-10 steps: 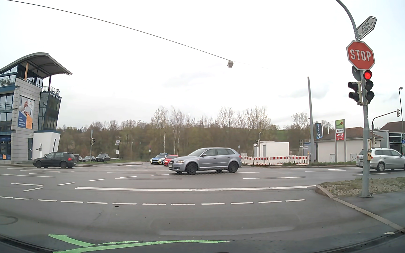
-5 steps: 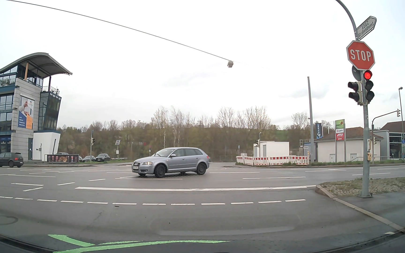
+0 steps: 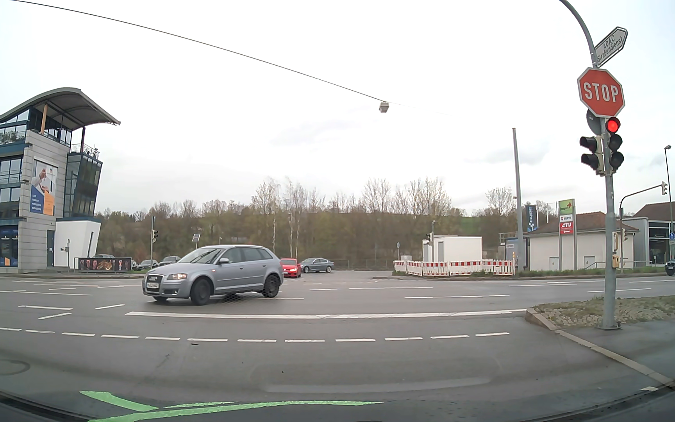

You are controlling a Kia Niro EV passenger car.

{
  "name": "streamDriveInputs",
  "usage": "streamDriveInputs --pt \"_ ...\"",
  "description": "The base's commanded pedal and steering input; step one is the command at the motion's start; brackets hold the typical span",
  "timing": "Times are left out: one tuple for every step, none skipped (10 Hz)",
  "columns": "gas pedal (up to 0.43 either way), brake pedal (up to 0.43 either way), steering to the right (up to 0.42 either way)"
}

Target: Follow the waypoints while adhering to traffic rules and regulations

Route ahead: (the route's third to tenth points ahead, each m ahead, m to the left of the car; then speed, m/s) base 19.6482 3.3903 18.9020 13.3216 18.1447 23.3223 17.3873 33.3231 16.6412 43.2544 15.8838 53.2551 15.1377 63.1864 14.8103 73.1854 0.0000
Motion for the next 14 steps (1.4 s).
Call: streamDriveInputs --pt "0.0 0.415 -0.073" --pt "0.0 0.415 -0.073" --pt "0.0 0.415 -0.073" --pt "0.0 0.415 -0.073" --pt "0.0 0.415 -0.073" --pt "0.0 0.415 -0.073" --pt "0.0 0.415 -0.073" --pt "0.0 0.415 -0.073" --pt "0.0 0.415 -0.073" --pt "0.0 0.409 -0.073" --pt "0.0 0.415 -0.073" --pt "0.0 0.409 -0.073" --pt "0.0 0.409 -0.073" --pt "0.0 0.409 -0.073"
